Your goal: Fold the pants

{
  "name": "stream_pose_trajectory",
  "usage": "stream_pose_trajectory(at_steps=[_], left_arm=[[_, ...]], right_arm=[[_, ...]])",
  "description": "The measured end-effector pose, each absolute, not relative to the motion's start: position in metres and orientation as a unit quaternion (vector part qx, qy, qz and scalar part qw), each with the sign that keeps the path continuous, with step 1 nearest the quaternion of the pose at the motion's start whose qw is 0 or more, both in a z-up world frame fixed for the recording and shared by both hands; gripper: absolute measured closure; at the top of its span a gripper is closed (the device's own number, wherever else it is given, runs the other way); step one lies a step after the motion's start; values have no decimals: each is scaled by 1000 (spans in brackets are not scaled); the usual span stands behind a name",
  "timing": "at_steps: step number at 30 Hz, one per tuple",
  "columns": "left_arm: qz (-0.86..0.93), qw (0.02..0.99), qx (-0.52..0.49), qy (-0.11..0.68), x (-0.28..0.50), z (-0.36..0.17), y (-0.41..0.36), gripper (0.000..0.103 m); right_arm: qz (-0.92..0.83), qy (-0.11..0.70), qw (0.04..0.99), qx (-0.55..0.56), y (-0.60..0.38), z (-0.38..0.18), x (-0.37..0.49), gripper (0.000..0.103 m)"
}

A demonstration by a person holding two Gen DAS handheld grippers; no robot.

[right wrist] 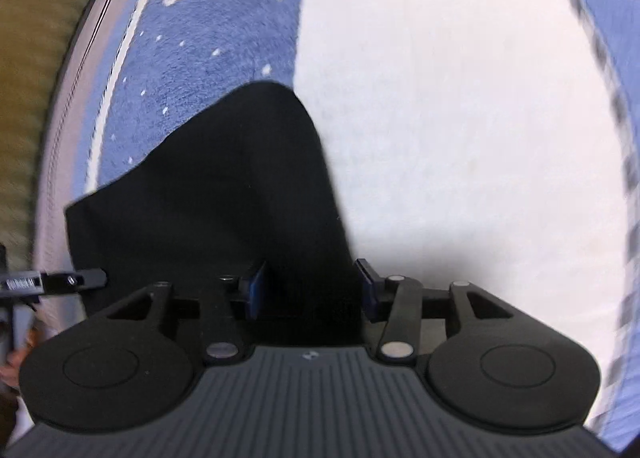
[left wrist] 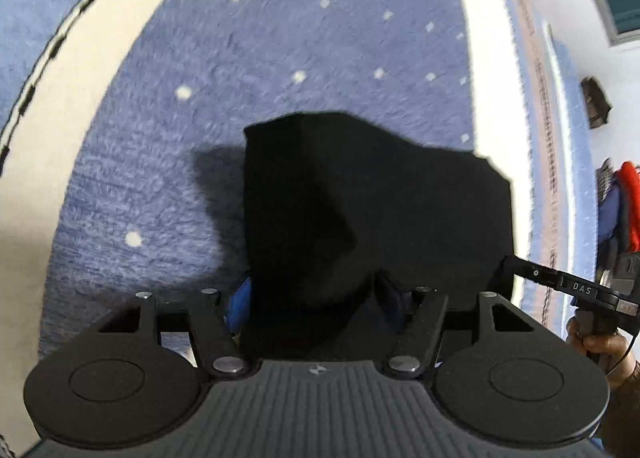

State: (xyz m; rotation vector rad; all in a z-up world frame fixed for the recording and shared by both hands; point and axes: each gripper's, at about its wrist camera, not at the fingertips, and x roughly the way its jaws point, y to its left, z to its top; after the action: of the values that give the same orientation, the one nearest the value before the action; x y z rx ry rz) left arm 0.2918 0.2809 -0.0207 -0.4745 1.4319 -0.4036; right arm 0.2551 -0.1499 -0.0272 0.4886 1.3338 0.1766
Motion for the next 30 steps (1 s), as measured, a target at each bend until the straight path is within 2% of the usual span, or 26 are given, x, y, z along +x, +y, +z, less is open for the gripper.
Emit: stream_pose_trajectory(at_steps=[4, 6, 7, 8, 9, 12, 15, 17, 19, 22, 23, 24, 26, 28, 29, 30], left_arm=[[-184, 738, -214, 613, 289, -5, 281, 40], [-177, 740, -191, 620, 299, -11, 276, 40], [-179, 739, -188, 621, 304, -15, 273, 40], [-185, 735, -192, 623, 307, -19, 272, 41], [-188, 730, -198, 627, 310, -21, 271, 48], [-213, 728, -217, 615, 306, -11, 273, 58], [-213, 736, -214, 606, 299, -1, 272, 59], [-167, 767, -156, 600, 297, 5, 270, 59], [-106, 785, -96, 604, 297, 5, 270, 49], [-48, 794, -85, 600, 293, 8, 283, 48], [-24, 795, -67, 603, 291, 8, 284, 44], [-1, 792, -50, 609, 291, 8, 283, 38], [19, 795, -39, 605, 289, 10, 286, 37], [11, 800, -49, 598, 292, 9, 285, 26], [15, 795, -47, 605, 297, 2, 282, 16], [21, 787, -36, 616, 302, -9, 277, 16]], right_arm=[[88, 561, 808, 157, -139, 17, 253, 57], [119, 542, 820, 142, -128, 31, 254, 47], [124, 540, 821, 138, -124, 34, 255, 47], [127, 540, 820, 140, -121, 34, 257, 47], [129, 541, 818, 148, -117, 33, 260, 47], [130, 540, 812, 177, -113, 34, 261, 47], [138, 537, 812, 180, -107, 37, 258, 42], [134, 540, 811, 180, -106, 36, 257, 41], [129, 541, 809, 189, -107, 36, 256, 41], [136, 537, 812, 186, -99, 37, 260, 41], [142, 534, 813, 182, -93, 40, 260, 41], [153, 529, 816, 175, -86, 43, 259, 40], [168, 520, 822, 158, -71, 49, 258, 34], [180, 511, 827, 149, -57, 54, 257, 34], [186, 509, 827, 149, -51, 54, 257, 34], [192, 509, 826, 150, -44, 54, 258, 32]])
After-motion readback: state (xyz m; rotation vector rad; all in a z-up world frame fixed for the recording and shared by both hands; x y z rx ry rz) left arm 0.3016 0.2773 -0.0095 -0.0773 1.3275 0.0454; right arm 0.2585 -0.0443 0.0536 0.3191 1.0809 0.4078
